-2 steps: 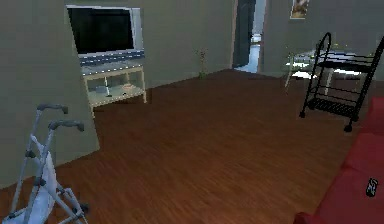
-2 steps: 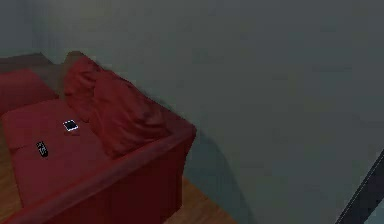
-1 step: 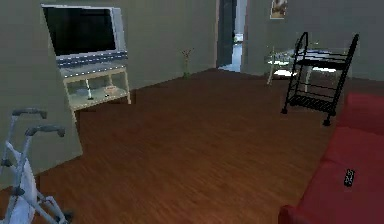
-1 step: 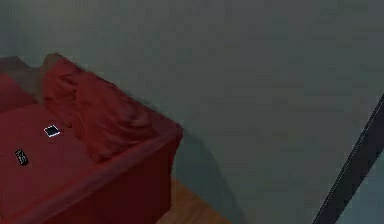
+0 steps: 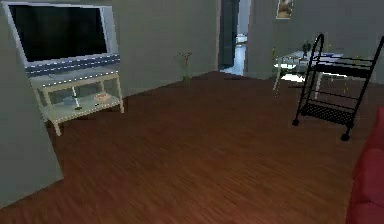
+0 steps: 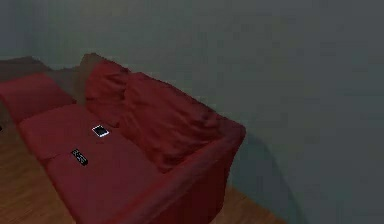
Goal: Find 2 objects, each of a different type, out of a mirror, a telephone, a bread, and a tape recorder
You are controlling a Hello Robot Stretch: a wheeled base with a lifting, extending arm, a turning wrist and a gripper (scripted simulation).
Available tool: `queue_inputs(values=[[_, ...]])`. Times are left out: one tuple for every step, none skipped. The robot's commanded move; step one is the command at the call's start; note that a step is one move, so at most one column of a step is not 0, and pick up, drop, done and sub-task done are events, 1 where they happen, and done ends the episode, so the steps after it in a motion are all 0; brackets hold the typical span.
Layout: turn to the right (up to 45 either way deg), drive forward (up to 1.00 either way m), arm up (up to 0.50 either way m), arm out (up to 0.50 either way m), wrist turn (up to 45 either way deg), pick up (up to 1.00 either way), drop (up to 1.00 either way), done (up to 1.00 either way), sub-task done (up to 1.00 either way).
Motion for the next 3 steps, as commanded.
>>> queue_inputs(values=[[6.0,0.0,0.0,0.0,0.0,0.0,0.0,0.0,0.0],[0.0,0.4,0.0,0.0,0.0,0.0,0.0,0.0,0.0],[36.0,0.0,0.0,0.0,0.0,0.0,0.0,0.0,0.0]])
